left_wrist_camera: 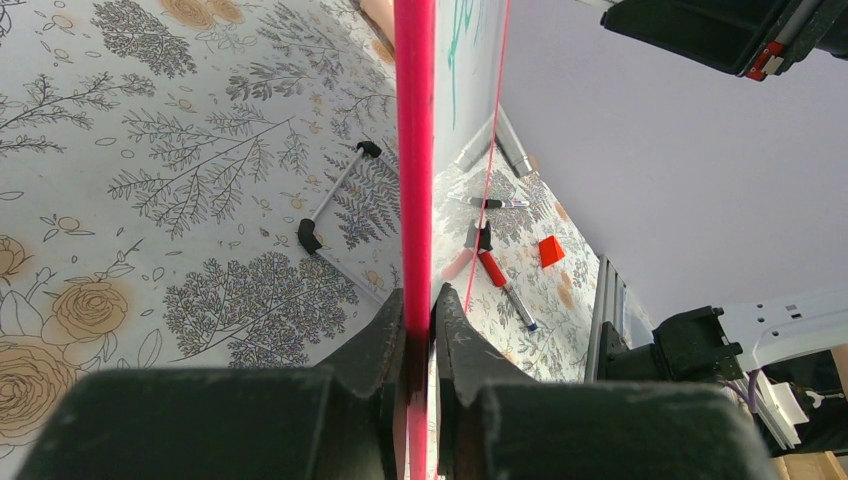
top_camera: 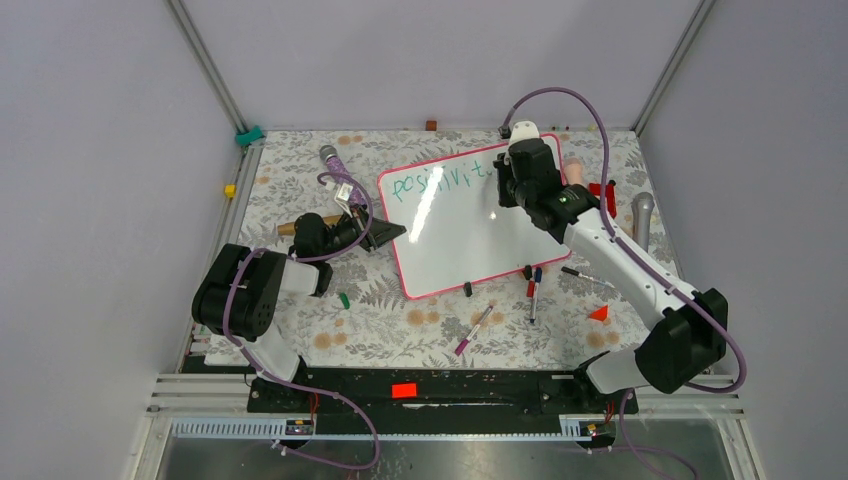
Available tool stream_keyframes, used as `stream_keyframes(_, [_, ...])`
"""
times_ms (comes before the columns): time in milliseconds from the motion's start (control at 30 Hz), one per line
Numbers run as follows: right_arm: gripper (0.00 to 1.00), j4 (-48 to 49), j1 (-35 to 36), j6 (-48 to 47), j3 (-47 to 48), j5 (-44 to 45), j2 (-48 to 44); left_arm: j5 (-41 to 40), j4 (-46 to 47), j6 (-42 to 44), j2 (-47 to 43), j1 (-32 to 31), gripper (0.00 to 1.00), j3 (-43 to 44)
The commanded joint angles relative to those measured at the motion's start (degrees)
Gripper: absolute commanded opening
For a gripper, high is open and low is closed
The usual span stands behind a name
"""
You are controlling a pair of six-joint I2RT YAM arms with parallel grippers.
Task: Write a sentence on the whiteboard
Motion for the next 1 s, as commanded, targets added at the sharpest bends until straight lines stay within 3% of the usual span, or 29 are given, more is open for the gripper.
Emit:
stream_keyframes(0, [0.00, 0.2, -0.9, -0.3, 3.1, 2.3, 1.8, -2.8, -5.0, 6.2, 0.0, -0.3, 0.00, -1.6])
stream_keyframes(367, [0.00, 0.6, -1.0, -0.8, 5.6, 1.6, 3.3, -2.7, -5.0, 6.3, 0.1, -0.4, 0.00, -1.4])
stream_keyframes(967, [0.00, -2.4, -1.1, -0.1, -0.7, -1.0, -1.8, -2.7, -5.2, 6.3, -0.2, -0.4, 0.00, -1.7])
